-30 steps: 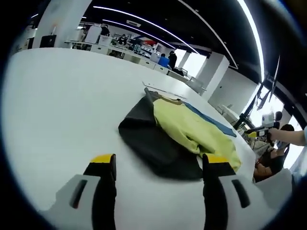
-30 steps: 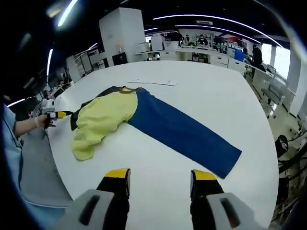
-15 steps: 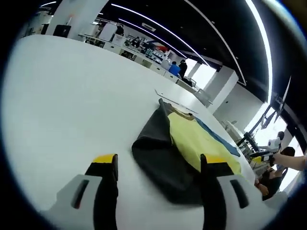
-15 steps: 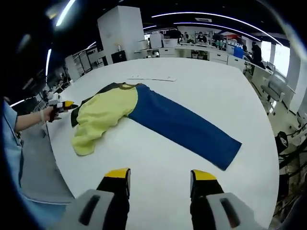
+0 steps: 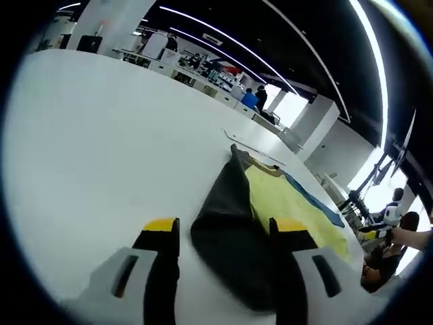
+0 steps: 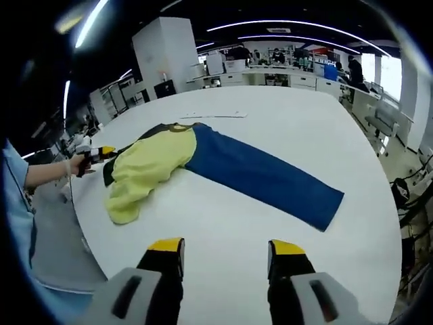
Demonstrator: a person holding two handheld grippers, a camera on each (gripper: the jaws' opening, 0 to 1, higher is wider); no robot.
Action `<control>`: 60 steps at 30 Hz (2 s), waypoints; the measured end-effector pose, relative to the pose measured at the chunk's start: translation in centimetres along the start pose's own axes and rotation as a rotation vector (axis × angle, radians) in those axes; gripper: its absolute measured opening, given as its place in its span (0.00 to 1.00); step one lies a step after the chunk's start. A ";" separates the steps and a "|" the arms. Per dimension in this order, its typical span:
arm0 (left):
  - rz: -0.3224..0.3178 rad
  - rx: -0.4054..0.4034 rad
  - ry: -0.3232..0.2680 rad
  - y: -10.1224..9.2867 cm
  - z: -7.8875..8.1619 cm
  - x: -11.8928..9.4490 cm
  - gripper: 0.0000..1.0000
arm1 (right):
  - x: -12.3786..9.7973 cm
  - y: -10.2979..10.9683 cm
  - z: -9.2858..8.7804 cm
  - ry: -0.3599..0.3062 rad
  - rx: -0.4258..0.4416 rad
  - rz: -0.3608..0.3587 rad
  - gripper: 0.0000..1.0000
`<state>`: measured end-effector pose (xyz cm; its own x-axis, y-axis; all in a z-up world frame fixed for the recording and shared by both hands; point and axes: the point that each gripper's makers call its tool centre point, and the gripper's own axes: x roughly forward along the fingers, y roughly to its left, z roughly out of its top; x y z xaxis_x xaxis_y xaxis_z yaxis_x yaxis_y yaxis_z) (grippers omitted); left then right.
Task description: Fold the garment on the visible template until the final outline fits inside the template.
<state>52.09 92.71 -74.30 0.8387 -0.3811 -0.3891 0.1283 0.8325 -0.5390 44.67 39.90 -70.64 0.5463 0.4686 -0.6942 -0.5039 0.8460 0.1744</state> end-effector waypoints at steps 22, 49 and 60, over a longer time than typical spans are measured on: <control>0.047 -0.095 -0.003 1.3 0.0 1.4 0.16 | -0.5 6.0 2.3 -0.167 -0.009 0.108 0.68; -0.189 -0.018 -0.053 -9.1 5.4 1.2 0.00 | -0.5 6.3 0.7 -0.156 0.020 0.108 0.65; -0.293 0.039 0.031 -16.8 3.3 4.8 0.00 | -0.7 5.9 -0.3 -0.155 0.040 0.099 0.64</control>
<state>55.69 78.19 -64.66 0.7466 -0.6190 -0.2437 0.3834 0.6997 -0.6028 41.11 44.43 -69.31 0.5935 0.5811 -0.5569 -0.5349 0.8017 0.2666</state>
